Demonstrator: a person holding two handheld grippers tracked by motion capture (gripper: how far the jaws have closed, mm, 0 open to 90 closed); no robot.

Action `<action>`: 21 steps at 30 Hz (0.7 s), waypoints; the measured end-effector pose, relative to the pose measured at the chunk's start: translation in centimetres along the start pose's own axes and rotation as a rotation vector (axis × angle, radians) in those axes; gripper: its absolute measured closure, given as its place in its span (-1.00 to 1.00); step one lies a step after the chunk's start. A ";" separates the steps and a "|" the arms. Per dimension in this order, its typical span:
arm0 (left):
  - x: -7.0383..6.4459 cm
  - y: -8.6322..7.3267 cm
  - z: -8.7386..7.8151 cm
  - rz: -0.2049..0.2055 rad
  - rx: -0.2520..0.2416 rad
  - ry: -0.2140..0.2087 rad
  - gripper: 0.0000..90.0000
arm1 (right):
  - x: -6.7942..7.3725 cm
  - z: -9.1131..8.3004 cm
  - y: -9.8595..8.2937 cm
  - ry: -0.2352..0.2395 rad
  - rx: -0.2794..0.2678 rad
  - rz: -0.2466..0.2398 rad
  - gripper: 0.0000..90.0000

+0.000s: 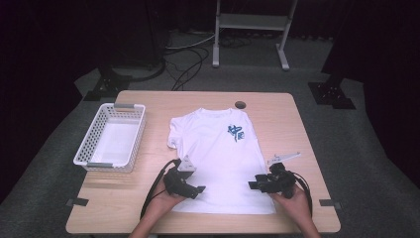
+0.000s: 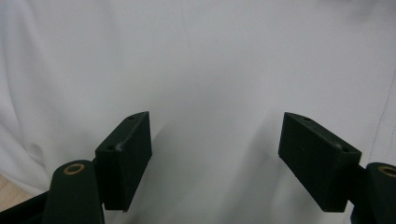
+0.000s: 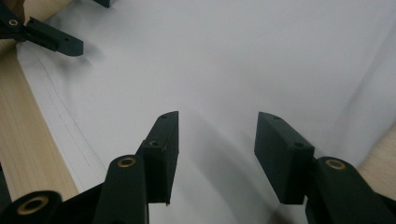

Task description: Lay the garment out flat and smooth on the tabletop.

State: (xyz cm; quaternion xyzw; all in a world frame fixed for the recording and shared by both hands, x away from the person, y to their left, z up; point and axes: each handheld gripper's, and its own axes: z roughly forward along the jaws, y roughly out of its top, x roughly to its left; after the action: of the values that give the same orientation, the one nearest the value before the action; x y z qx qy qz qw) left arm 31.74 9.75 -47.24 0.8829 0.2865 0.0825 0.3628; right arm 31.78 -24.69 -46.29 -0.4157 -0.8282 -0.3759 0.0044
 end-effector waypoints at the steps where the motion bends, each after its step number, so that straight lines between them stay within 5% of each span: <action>1: 0.1 -0.1 -0.1 -0.001 -0.002 -0.001 -0.44 | 0.0 0.2 -0.1 0.000 0.003 0.000 0.11; 11: -0.2 -1.7 -1.4 -0.004 -0.009 0.027 -0.50 | 0.8 0.3 -1.5 0.018 -0.011 -0.020 0.09; 21: -1.9 -2.8 -2.3 0.009 0.002 0.008 -0.54 | 2.1 -0.4 -2.9 0.052 0.010 -0.052 0.01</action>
State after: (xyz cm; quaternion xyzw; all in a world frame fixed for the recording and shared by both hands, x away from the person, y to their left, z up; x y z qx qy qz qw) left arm 28.12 11.68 -47.36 0.8842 0.2841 0.0871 0.3603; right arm 28.25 -24.61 -47.15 -0.3838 -0.8403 -0.3824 0.0182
